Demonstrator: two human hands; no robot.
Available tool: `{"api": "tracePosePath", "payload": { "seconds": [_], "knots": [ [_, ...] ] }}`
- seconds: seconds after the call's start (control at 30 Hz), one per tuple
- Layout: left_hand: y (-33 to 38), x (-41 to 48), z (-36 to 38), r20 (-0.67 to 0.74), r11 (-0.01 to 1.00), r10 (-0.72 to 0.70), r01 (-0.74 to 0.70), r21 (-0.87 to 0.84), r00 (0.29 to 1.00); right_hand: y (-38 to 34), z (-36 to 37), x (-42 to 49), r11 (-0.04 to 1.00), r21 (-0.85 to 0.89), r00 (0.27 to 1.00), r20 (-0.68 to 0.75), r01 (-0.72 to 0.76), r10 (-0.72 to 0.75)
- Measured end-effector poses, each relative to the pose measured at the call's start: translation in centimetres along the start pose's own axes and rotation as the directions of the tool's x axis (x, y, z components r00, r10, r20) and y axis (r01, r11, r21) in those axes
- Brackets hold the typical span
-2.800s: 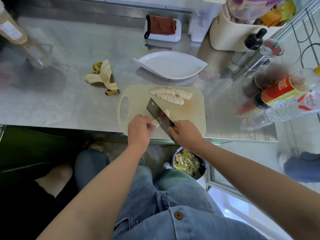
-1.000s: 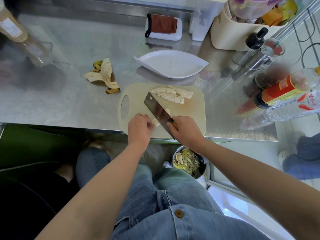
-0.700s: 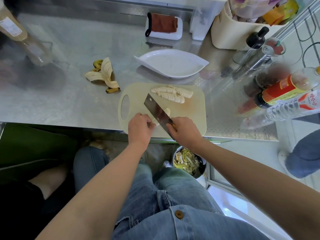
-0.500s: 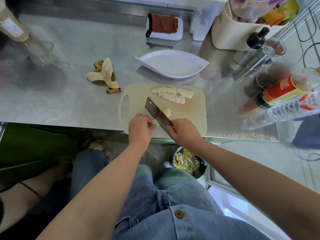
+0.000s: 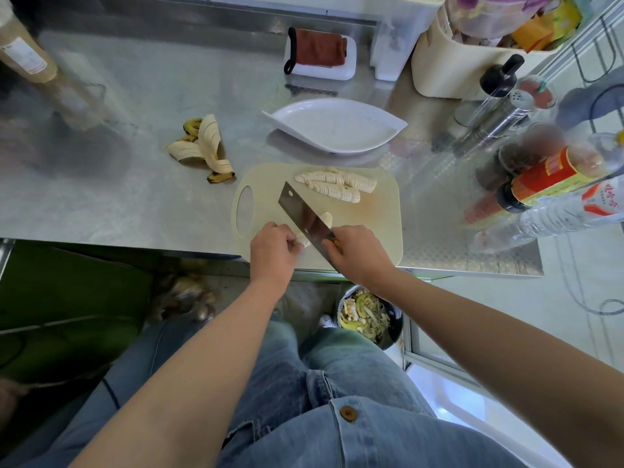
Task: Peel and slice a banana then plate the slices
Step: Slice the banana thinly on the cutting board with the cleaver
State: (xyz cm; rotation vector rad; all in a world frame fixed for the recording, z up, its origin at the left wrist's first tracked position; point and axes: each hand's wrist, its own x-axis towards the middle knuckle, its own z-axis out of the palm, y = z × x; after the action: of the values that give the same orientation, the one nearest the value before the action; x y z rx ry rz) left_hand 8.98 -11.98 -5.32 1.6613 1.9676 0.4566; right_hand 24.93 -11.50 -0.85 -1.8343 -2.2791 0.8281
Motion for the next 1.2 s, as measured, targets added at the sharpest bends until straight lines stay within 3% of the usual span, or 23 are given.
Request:
{"api": "tracePosePath", "payload": {
  "seconds": [0.27,0.53,1.03,1.2],
  "knots": [
    [0.13,0.15,0.00,0.013,1.000,-0.017,0.017,0.008,1.000,0.20,0.16,-0.31,0.999,-0.037,0.997,0.080,-0.016,0.019],
    [0.01,0.16,-0.21,0.021,1.000,-0.013,0.013,0.007,1.000,0.19,-0.19,0.17,0.999,0.004,0.999,-0.021,0.038,-0.038],
    [-0.04,0.21,-0.18,0.025,0.999,-0.038,0.038,-0.004,0.999,0.02,0.58,0.03,0.998,-0.057,0.998,0.070,0.008,-0.004],
    [-0.04,0.11,-0.31,0.022,1.000,-0.025,0.025,-0.002,0.999,0.22,0.25,0.11,0.998,-0.032,0.999,0.005,0.053,-0.053]
  ]
}}
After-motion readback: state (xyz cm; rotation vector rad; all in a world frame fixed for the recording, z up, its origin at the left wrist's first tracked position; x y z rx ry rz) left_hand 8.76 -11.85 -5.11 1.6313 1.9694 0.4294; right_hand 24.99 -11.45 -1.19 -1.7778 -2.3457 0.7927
